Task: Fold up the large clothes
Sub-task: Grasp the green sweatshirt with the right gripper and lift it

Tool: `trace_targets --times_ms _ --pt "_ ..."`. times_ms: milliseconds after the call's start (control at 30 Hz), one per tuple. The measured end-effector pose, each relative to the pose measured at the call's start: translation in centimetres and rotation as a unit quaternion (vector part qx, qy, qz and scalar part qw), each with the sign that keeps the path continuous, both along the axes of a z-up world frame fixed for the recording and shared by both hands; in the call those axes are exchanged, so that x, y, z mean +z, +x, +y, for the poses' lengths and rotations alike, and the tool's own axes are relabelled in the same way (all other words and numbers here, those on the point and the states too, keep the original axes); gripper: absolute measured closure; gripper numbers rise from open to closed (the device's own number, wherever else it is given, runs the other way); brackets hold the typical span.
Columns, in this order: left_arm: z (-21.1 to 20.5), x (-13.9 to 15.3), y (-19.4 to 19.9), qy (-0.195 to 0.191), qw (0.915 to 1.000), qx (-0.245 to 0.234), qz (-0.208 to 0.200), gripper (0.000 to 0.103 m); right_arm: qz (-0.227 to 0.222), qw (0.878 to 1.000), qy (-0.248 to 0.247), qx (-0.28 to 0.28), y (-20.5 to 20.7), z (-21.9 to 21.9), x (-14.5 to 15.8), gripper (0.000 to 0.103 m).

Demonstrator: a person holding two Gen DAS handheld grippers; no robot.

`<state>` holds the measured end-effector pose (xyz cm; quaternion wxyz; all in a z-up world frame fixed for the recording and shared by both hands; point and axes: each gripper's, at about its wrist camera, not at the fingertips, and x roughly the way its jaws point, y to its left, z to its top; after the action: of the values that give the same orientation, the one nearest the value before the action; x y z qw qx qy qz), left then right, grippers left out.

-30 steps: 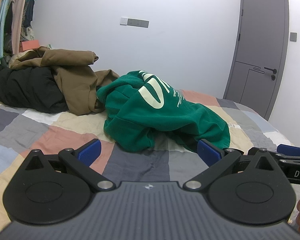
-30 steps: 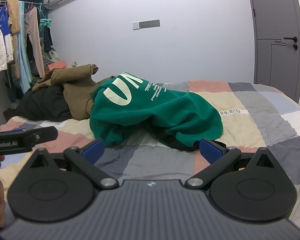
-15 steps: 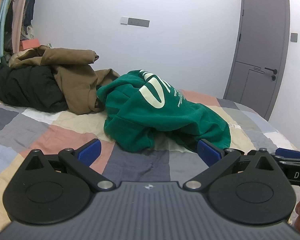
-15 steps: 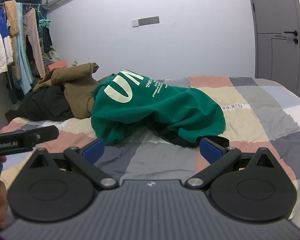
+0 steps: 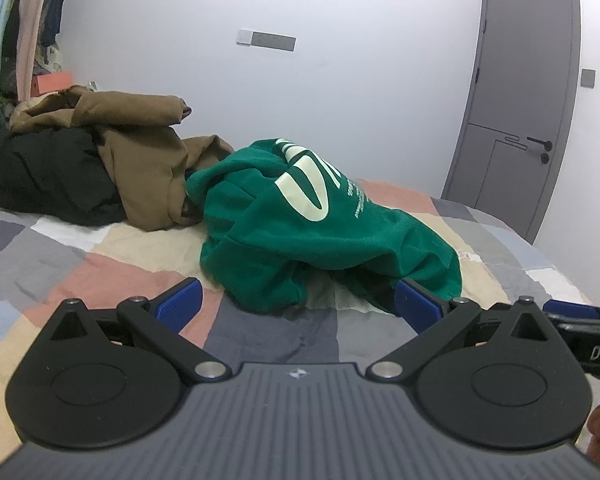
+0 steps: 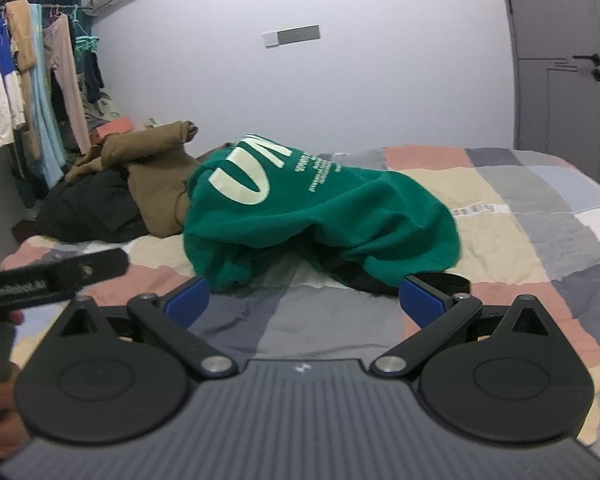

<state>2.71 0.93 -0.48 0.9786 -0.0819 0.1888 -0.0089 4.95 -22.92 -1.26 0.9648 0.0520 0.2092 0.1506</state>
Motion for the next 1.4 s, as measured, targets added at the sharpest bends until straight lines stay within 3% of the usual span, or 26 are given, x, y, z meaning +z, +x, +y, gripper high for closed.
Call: trace_targets --times_ms 267,400,500,700,767,900,1033,1133,1200,1267,1333,1400 --pt "1.6 1.2 3.3 0.017 0.9994 0.025 -0.017 0.0 -0.01 1.0 0.018 -0.01 2.6 0.9 1.4 0.0" --pt "3.9 1.2 6.1 -0.01 0.9994 0.033 -0.001 0.0 -0.013 0.999 0.035 -0.012 5.1 1.6 1.7 0.0" --pt "5.6 0.9 7.6 -0.019 0.9992 0.036 0.0 0.0 0.006 0.998 0.055 -0.004 7.9 2.4 1.1 0.0" --pt "8.6 -0.3 10.4 0.003 0.9984 0.055 0.008 0.0 0.054 0.996 0.068 0.011 13.7 5.5 -2.2 0.0" --pt "10.1 -1.1 11.1 -0.016 0.9976 0.064 0.017 0.0 0.074 0.993 0.09 0.011 15.3 6.5 -3.7 0.001" --pt "13.2 -2.9 12.2 -0.09 0.9921 0.07 0.053 0.0 0.105 0.986 0.129 -0.009 18.0 8.5 -6.5 0.001" --pt "15.5 -4.3 12.7 -0.125 0.9852 0.098 0.064 0.0 0.124 0.977 0.172 -0.024 20.0 10.2 -8.4 0.001" --pt "17.3 -5.5 12.9 -0.162 0.9782 0.107 0.075 0.0 0.114 0.97 0.212 -0.011 21.2 11.7 -8.9 0.001" --pt "18.1 -6.3 13.0 -0.188 0.972 0.112 0.084 0.0 0.1 0.973 0.209 -0.008 22.0 12.9 -8.7 0.001" --pt "18.6 -6.7 13.1 -0.195 0.9721 0.099 0.085 0.0 0.089 0.977 0.194 -0.007 23.0 14.0 -8.5 0.002" --pt "18.8 -6.7 12.7 -0.179 0.9747 0.104 0.084 0.0 0.071 0.983 0.172 -0.003 23.6 14.3 -7.8 0.019" --pt "19.1 -6.5 12.4 -0.18 0.9743 0.111 0.077 0.0 0.046 0.988 0.147 0.01 23.3 14.2 -6.2 0.052"
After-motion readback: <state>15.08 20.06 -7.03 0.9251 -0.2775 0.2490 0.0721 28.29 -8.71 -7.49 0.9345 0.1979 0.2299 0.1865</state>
